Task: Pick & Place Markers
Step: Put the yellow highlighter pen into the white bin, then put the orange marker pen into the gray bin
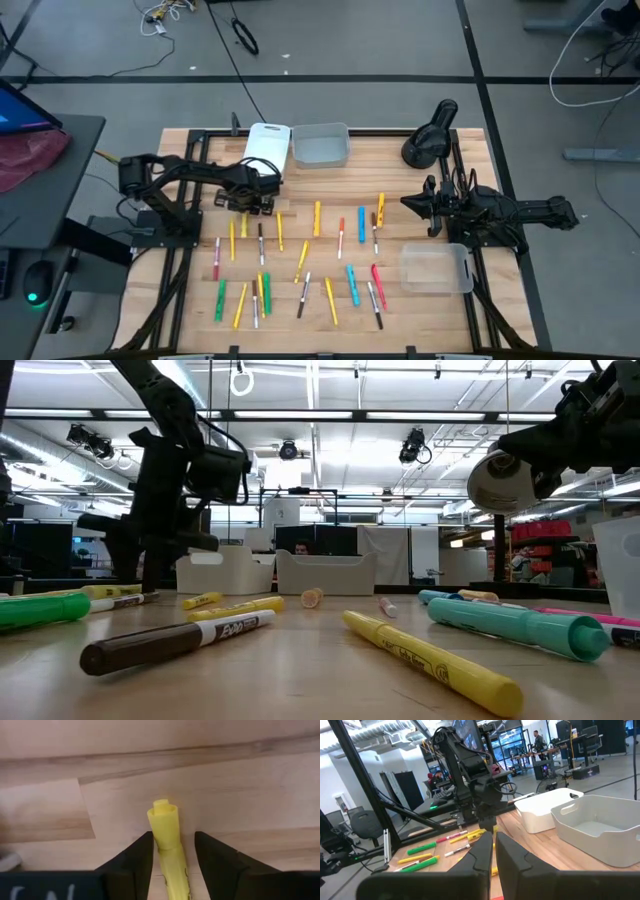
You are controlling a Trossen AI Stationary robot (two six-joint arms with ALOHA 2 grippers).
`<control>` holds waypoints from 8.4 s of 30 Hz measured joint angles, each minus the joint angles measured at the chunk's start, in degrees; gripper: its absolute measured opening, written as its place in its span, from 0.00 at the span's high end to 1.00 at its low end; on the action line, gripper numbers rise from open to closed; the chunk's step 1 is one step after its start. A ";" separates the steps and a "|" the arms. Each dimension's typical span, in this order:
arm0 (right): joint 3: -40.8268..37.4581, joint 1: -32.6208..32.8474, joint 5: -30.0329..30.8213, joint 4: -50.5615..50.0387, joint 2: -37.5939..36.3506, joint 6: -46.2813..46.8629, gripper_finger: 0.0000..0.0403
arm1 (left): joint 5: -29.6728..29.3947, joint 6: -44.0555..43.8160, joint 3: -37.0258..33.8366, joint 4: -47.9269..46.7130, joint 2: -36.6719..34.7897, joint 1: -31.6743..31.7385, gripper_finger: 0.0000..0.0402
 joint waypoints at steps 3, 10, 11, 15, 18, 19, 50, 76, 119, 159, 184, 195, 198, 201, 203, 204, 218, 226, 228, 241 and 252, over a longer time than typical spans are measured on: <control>0.00 0.01 0.01 0.01 -0.01 0.00 0.93 | -0.48 2.42 -0.02 0.24 0.30 -0.15 0.64; -0.01 0.01 0.02 0.02 0.00 0.00 0.93 | -2.88 5.36 -0.09 1.06 0.41 -1.57 0.80; 0.00 0.00 0.00 0.02 -0.02 0.00 0.93 | -3.40 5.82 -0.11 1.11 0.41 -1.88 0.83; 0.00 0.00 0.00 0.02 0.00 0.00 0.93 | -5.02 7.63 -0.18 1.09 0.18 -3.15 0.84; 0.00 0.01 0.00 0.02 0.00 0.00 0.93 | -5.72 8.96 -0.16 1.10 -1.38 -4.21 0.84; -0.01 0.00 0.01 0.02 0.00 0.00 0.93 | -5.88 9.05 -0.20 0.70 -2.14 -4.56 0.84; 0.00 0.00 0.02 0.02 -0.02 0.00 0.93 | -24.88 40.01 28.28 7.68 -8.01 16.23 0.85; 0.00 0.00 0.02 0.02 0.00 0.00 0.93 | -17.91 39.93 15.10 18.07 6.95 21.66 0.79; -0.01 0.00 0.00 0.03 0.00 0.00 0.93 | 0.70 27.01 19.98 18.63 -11.59 -2.80 0.56; 58.46 -1.01 -21.05 -17.76 87.67 34.53 0.72 | 5.65 35.66 -8.89 27.09 -43.34 -5.33 0.56; 76.18 0.67 -7.33 -45.31 115.66 51.15 0.72 | 10.79 37.06 -8.89 26.68 -43.32 -5.31 0.56; 75.28 0.67 -5.62 -44.19 116.51 54.14 0.97 | 10.81 36.35 -8.89 26.66 -43.32 -5.32 0.56; 75.19 0.65 -5.47 -44.31 115.21 54.75 0.96 | 10.78 35.72 -8.89 26.68 -43.32 -5.31 0.56; 74.79 0.63 -3.51 -45.26 112.75 56.93 0.96 | 10.79 35.48 -8.89 26.72 -43.32 -5.31 0.56; 74.82 0.22 -2.03 -45.29 109.53 57.26 0.96 | 10.79 35.51 -8.89 26.86 -43.32 -5.31 0.56; 74.95 -0.11 -1.62 -45.31 107.82 57.09 0.96 | 10.79 35.51 -8.89 26.90 -43.32 -5.33 0.56; 75.29 -12.80 0.59 -36.37 92.98 43.36 0.96 | 7.57 32.86 -8.88 27.54 -43.32 -5.31 0.56; 83.39 -22.54 1.82 -31.09 95.92 28.52 0.97 | 4.13 27.32 -8.87 29.83 -43.32 -5.30 0.56; 84.57 -25.32 2.90 -28.72 97.59 24.82 0.97 | 2.78 25.99 -8.87 31.05 -43.32 -5.25 0.56; 84.78 -33.64 3.62 -22.91 111.68 16.86 0.97 | -4.94 19.55 -8.87 33.80 -43.32 -5.25 0.56; 84.78 -33.31 2.27 -24.57 116.89 16.28 0.96 | -4.95 17.40 -8.87 33.87 -43.32 -5.25 0.56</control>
